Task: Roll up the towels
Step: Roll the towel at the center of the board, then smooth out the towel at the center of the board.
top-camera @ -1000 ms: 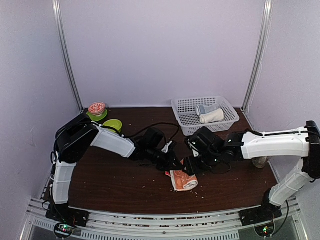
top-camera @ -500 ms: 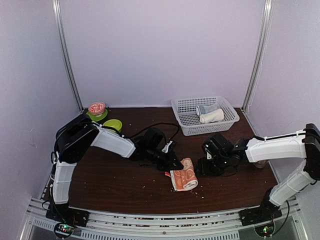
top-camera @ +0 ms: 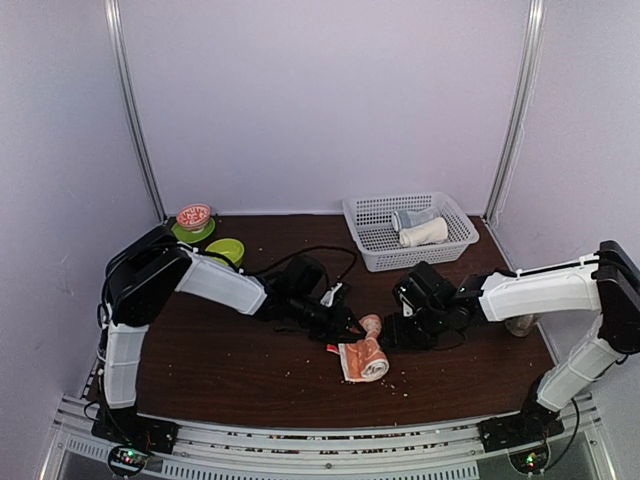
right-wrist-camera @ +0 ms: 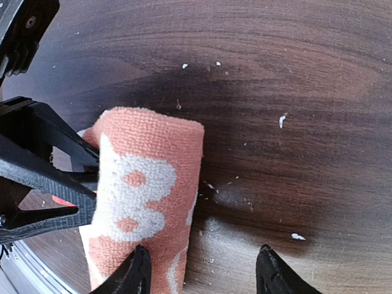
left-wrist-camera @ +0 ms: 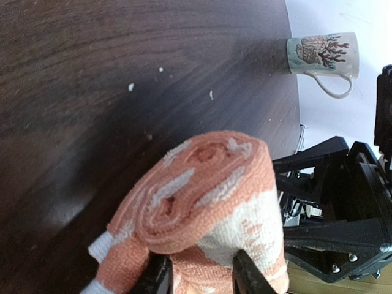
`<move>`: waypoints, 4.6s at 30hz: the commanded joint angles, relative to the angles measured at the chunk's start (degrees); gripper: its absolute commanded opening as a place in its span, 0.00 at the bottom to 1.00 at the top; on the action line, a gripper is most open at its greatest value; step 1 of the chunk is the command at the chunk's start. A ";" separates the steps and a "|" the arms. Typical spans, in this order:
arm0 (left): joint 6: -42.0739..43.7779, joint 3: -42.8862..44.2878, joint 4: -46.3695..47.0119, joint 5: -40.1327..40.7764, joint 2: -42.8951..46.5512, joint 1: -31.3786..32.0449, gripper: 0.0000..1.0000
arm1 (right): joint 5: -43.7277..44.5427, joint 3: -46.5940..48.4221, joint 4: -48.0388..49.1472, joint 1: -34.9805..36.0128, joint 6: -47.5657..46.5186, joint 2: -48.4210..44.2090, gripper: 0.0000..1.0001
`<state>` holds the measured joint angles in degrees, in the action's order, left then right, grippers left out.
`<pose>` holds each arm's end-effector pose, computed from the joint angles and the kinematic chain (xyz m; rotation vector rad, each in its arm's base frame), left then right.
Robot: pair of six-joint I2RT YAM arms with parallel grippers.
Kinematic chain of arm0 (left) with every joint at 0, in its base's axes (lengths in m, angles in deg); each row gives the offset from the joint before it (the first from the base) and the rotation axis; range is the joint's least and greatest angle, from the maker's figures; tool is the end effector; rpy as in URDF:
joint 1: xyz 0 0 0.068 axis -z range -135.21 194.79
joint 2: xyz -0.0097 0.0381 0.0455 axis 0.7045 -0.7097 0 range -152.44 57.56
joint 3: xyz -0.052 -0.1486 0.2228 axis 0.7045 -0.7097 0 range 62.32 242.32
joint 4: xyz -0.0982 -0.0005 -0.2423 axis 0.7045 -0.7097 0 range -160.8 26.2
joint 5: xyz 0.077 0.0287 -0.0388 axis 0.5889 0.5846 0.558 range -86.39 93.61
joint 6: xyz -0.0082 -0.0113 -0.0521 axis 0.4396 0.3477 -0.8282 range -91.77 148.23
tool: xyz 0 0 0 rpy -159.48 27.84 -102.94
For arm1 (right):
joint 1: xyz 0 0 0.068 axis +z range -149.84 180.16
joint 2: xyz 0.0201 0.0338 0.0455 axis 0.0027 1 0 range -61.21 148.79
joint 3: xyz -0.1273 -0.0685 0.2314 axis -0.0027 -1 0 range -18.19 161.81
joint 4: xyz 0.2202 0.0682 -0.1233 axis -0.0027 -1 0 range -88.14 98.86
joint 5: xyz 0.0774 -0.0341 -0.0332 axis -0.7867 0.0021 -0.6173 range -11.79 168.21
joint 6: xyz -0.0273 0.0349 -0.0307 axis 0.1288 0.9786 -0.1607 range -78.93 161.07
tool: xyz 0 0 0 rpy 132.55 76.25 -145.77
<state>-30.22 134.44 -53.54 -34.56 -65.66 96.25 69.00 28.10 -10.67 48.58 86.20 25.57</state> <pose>0.2583 -0.3596 0.1146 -0.2589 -2.6907 1.5302 0.1849 0.2169 0.1691 -0.1416 2.8106 0.7044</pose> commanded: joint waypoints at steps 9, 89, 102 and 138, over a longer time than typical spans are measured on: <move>3.76 -4.77 -5.03 1.72 8.55 -0.84 0.35 | 1.99 4.26 -1.69 1.81 -1.38 1.84 0.59; 9.41 -17.71 -12.84 8.35 18.50 -2.24 0.10 | -0.11 19.03 -4.17 11.61 -0.75 18.79 0.61; 8.34 -18.45 -7.32 6.84 26.67 -3.39 0.10 | 0.23 18.71 -3.33 11.61 -1.34 18.82 0.62; 0.45 -17.67 7.55 2.14 7.10 -3.40 0.05 | 2.28 16.61 -8.93 14.96 -3.90 12.30 0.66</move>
<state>-29.31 118.72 -45.72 -32.99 -56.28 93.15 70.77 46.65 -17.49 61.89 81.76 37.94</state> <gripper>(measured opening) 0.047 0.661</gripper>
